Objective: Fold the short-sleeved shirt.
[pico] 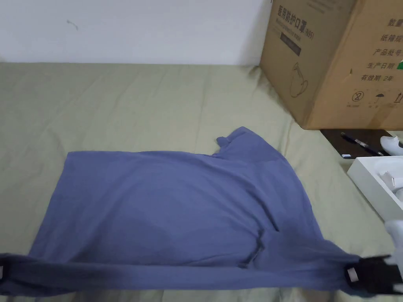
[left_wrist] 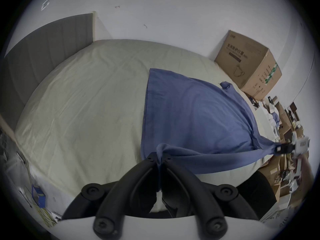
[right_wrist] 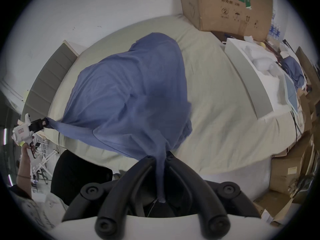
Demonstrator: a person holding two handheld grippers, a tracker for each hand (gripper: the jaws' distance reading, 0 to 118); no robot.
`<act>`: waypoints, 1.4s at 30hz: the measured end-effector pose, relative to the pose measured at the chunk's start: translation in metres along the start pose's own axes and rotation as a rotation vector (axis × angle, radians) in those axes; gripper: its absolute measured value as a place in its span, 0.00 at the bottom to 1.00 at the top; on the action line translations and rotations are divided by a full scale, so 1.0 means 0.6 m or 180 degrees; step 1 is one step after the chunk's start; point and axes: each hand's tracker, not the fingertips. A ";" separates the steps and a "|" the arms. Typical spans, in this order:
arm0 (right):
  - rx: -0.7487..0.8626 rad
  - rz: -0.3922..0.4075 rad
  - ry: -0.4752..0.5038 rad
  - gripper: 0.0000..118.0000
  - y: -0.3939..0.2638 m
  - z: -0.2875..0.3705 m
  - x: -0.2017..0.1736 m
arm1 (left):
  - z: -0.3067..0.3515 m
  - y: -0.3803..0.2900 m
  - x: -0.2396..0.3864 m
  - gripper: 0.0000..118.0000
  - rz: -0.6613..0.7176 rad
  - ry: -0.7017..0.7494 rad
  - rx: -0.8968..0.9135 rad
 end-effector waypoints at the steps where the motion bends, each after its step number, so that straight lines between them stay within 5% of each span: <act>1: -0.0001 0.0022 -0.0011 0.05 0.028 -0.009 -0.003 | -0.019 0.017 -0.001 0.02 -0.0039 0.0007 -0.0045; 4: -0.0205 0.0054 -0.0051 0.05 0.121 -0.053 -0.003 | -0.086 0.071 -0.010 0.02 0.0011 0.0011 -0.0155; 10: -0.0136 -0.0381 -0.0265 0.07 0.245 -0.158 0.002 | -0.178 0.123 -0.028 0.06 0.0289 0.0040 -0.0182; 11: -0.0035 -0.0491 -0.0348 0.14 0.250 -0.172 0.005 | -0.183 0.126 -0.031 0.20 0.0369 0.0049 -0.0105; 13: 0.0305 -0.0670 -0.0466 0.53 0.244 -0.185 0.006 | -0.187 0.125 -0.030 0.81 0.0484 0.0114 0.0107; 14: 0.0474 -0.0759 -0.0437 0.78 0.235 -0.188 0.007 | -0.182 0.120 -0.030 0.99 0.0509 0.0129 0.0223; 15: 0.0614 -0.0833 -0.0367 0.97 0.229 -0.192 0.020 | -0.171 0.110 -0.031 0.98 0.0524 0.0102 0.0387; 16: 0.0780 -0.0887 -0.0315 1.00 0.217 -0.185 0.022 | -0.159 0.105 -0.032 0.98 0.0523 0.0054 0.0582; 22: 0.1525 -0.1001 0.0012 0.94 0.105 -0.083 0.009 | -0.078 0.047 0.009 0.93 0.0251 -0.0152 0.0722; 23: 0.1699 -0.0974 0.0135 0.85 0.077 -0.058 -0.001 | -0.054 0.027 0.018 0.83 0.0173 -0.0269 0.0837; 26: 0.2354 -0.0681 0.0230 0.03 -0.012 -0.005 -0.019 | 0.001 -0.015 0.068 0.00 -0.0134 -0.0201 0.1185; 28: 0.2536 -0.0531 -0.0076 0.00 -0.056 0.016 -0.040 | 0.024 -0.038 0.088 0.00 -0.0231 0.0070 0.1324; 31: 0.2428 -0.0586 0.0049 0.00 -0.083 0.031 -0.034 | 0.055 -0.069 0.093 0.00 -0.0121 -0.0178 0.1344; 36: 0.1177 -0.0575 0.0119 0.00 -0.002 -0.019 0.010 | 0.063 -0.076 0.100 0.00 -0.0060 -0.0197 0.1334; 38: 0.0777 -0.0775 0.0239 0.00 0.038 -0.055 0.032 | 0.065 -0.075 0.095 0.00 0.0017 -0.0199 0.1322; 39: 0.0696 -0.0979 0.0117 0.05 0.051 -0.074 0.045 | 0.065 -0.074 0.093 0.00 0.0074 -0.0189 0.1305; 41: 0.0414 -0.1338 0.0185 0.72 0.084 -0.108 0.070 | 0.063 -0.075 0.086 0.00 0.0193 -0.0165 0.1280; 42: 0.0327 -0.1445 0.0233 0.91 0.094 -0.123 0.079 | 0.062 -0.074 0.081 0.00 0.0281 -0.0168 0.1258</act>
